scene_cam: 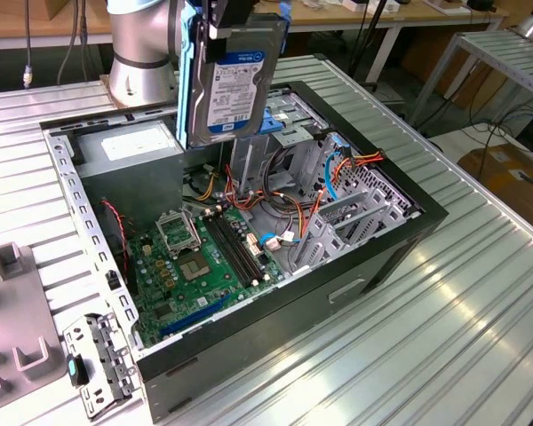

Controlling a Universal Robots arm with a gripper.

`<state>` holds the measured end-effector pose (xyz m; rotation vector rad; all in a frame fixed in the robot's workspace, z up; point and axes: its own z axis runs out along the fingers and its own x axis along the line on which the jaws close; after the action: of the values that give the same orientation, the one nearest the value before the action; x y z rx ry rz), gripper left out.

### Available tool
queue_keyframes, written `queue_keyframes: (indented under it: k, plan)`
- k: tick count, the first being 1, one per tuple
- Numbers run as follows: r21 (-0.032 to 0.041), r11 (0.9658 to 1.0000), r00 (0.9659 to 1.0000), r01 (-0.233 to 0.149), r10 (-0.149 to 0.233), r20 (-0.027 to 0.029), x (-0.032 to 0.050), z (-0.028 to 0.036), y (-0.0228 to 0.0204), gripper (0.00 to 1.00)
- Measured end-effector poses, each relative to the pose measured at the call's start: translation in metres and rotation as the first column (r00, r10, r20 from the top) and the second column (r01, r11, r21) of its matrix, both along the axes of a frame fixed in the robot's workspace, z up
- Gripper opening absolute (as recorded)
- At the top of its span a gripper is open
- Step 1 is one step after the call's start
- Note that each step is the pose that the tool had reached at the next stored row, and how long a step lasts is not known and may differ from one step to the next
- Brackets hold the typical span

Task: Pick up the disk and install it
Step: 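Insert the disk into the insertion slot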

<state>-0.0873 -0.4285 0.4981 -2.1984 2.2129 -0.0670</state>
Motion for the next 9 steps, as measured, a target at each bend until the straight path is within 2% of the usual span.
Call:
queue_keyframes:
  k: [1,3,5,9]
  plan:
    - [0.0002,1.0000,1.0000,0.000,0.000,0.0000,0.0000,-0.0007,-0.0041,0.37]
    - [0.0009,1.0000,1.0000,0.000,0.000,0.0004,0.0000,-0.0027,-0.0165,0.37]
    - [0.0014,1.0000,1.0000,0.000,0.000,0.0012,0.0000,-0.0042,-0.0257,0.37]
    - [0.0014,1.0000,1.0000,0.000,0.000,0.0060,0.0000,-0.0070,-0.0397,0.37]
